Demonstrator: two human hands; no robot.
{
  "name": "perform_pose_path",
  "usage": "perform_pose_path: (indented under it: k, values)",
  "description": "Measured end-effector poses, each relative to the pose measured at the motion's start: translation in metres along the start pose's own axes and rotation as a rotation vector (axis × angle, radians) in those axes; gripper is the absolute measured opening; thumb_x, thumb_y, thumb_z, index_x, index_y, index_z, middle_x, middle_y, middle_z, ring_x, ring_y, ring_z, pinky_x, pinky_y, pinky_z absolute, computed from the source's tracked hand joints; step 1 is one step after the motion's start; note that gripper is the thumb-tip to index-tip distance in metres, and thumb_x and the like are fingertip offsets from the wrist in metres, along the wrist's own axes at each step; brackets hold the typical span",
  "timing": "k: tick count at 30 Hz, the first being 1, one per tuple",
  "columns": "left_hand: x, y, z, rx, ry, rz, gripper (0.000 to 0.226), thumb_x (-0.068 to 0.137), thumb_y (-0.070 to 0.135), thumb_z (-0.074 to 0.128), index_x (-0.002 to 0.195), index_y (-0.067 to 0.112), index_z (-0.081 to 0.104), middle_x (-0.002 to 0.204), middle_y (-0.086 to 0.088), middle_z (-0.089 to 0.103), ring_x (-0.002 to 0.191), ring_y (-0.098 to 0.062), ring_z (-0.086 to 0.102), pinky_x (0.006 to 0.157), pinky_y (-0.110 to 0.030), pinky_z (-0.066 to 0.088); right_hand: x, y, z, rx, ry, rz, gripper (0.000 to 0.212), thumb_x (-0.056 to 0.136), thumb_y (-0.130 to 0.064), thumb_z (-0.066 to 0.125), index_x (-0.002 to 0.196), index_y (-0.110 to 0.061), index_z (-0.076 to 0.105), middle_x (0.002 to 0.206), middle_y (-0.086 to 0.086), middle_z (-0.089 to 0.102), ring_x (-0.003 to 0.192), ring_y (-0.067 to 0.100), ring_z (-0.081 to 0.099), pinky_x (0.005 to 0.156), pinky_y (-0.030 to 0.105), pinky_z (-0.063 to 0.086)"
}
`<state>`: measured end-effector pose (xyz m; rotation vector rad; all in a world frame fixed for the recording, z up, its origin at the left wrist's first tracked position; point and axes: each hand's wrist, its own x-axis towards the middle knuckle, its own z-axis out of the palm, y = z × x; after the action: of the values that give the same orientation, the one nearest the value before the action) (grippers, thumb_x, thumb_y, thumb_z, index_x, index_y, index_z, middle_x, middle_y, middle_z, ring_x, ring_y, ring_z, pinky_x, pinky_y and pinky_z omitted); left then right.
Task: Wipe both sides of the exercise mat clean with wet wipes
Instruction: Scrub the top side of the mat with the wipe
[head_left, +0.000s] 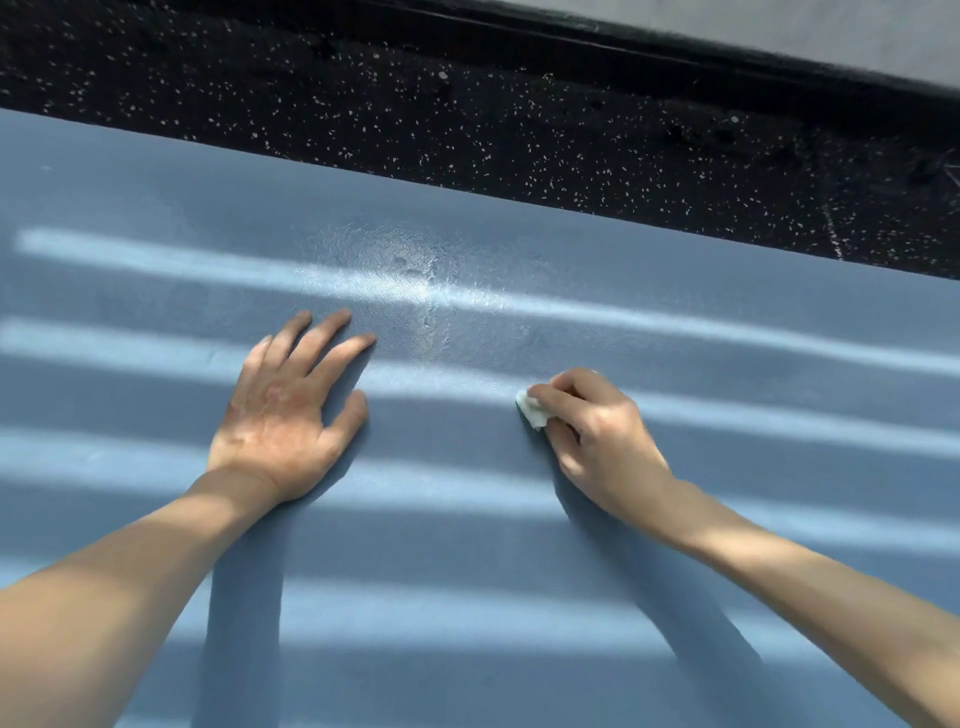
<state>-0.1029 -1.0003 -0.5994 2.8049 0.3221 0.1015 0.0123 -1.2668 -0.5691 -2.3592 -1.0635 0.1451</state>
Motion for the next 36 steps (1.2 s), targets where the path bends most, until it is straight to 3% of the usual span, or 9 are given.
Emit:
perform_pose_path:
  k: [5, 9, 14, 18, 23, 27, 30, 33, 36]
  values:
    - [0.000, -0.001, 0.000, 0.009, 0.004, 0.012, 0.057, 0.089, 0.043, 0.035, 0.139, 0.022, 0.051, 0.151, -0.005, 0.043, 0.140, -0.034, 0.032, 0.115, -0.050, 0.022, -0.034, -0.027, 0.008, -0.009, -0.255, -0.046, 0.033, 0.086, -0.015, 0.042, 0.099, -0.009, 0.072, 0.093, 0.007, 0.060, 0.080, 0.025, 0.058, 0.068, 0.028, 0.048]
    - [0.000, -0.001, 0.001, 0.014, 0.006, 0.018, 0.059, 0.088, 0.044, 0.034, 0.140, 0.021, 0.051, 0.152, -0.006, 0.043, 0.140, -0.035, 0.032, 0.115, -0.050, 0.022, -0.011, -0.011, 0.003, 0.001, -0.008, 0.039, 0.026, 0.085, -0.014, 0.044, 0.086, -0.004, 0.069, 0.085, 0.011, 0.059, 0.075, 0.029, 0.059, 0.070, 0.029, 0.046]
    - [0.000, 0.000, 0.000, 0.034, -0.005, 0.010, 0.062, 0.089, 0.047, 0.030, 0.142, 0.022, 0.049, 0.154, -0.005, 0.040, 0.141, -0.033, 0.030, 0.116, -0.048, 0.019, -0.038, -0.028, 0.010, -0.038, -0.266, -0.013, 0.024, 0.090, -0.007, 0.052, 0.105, -0.007, 0.070, 0.101, 0.012, 0.060, 0.089, 0.028, 0.056, 0.075, 0.030, 0.045]
    - [-0.001, 0.004, 0.000, 0.091, -0.042, 0.004, 0.067, 0.089, 0.049, 0.023, 0.147, 0.023, 0.044, 0.158, -0.006, 0.034, 0.144, -0.034, 0.027, 0.116, -0.047, 0.016, -0.017, -0.012, 0.006, -0.075, 0.057, 0.074, 0.016, 0.081, -0.008, 0.052, 0.082, -0.005, 0.068, 0.085, 0.010, 0.059, 0.076, 0.032, 0.059, 0.067, 0.031, 0.043]
    - [-0.006, 0.009, 0.004, 0.218, -0.100, -0.041, 0.075, 0.089, 0.048, 0.008, 0.153, 0.019, 0.034, 0.161, -0.009, 0.025, 0.146, -0.037, 0.023, 0.112, -0.051, 0.017, -0.070, -0.048, 0.013, 0.054, -0.231, -0.131, 0.021, 0.083, -0.007, 0.045, 0.085, -0.012, 0.065, 0.083, 0.005, 0.054, 0.075, 0.025, 0.052, 0.060, 0.032, 0.047]
    - [-0.048, 0.051, 0.026, 0.206, -0.093, -0.117, 0.075, 0.090, 0.050, 0.023, 0.150, 0.007, 0.038, 0.157, -0.023, 0.028, 0.142, -0.048, 0.027, 0.109, -0.061, 0.021, -0.046, -0.029, 0.006, -0.087, -0.040, 0.157, 0.019, 0.086, -0.004, 0.050, 0.081, -0.009, 0.068, 0.086, 0.009, 0.055, 0.084, 0.031, 0.054, 0.068, 0.030, 0.038]
    - [-0.099, 0.081, 0.038, 0.227, -0.026, -0.043, 0.068, 0.093, 0.046, 0.033, 0.146, 0.004, 0.044, 0.153, -0.027, 0.035, 0.138, -0.049, 0.035, 0.107, -0.060, 0.027, -0.098, -0.061, 0.019, -0.005, -0.138, 0.036, 0.017, 0.082, -0.004, 0.053, 0.089, -0.007, 0.068, 0.090, 0.010, 0.056, 0.084, 0.029, 0.055, 0.071, 0.029, 0.041]
    - [-0.133, 0.097, 0.039, 0.212, -0.034, -0.016, 0.069, 0.091, 0.045, 0.035, 0.145, 0.003, 0.044, 0.153, -0.026, 0.034, 0.139, -0.048, 0.035, 0.108, -0.060, 0.026, -0.134, -0.069, 0.021, 0.021, -0.230, -0.099, 0.043, 0.089, -0.025, 0.034, 0.115, -0.012, 0.065, 0.111, 0.007, 0.052, 0.100, 0.022, 0.050, 0.082, 0.026, 0.040]
    - [-0.141, 0.099, 0.040, 0.241, -0.049, 0.001, 0.070, 0.091, 0.046, 0.033, 0.147, 0.004, 0.041, 0.154, -0.025, 0.033, 0.140, -0.048, 0.033, 0.108, -0.058, 0.022, -0.104, -0.053, 0.013, -0.097, -0.101, 0.108, 0.019, 0.086, -0.012, 0.050, 0.093, -0.012, 0.069, 0.097, 0.007, 0.056, 0.087, 0.028, 0.057, 0.070, 0.024, 0.042]
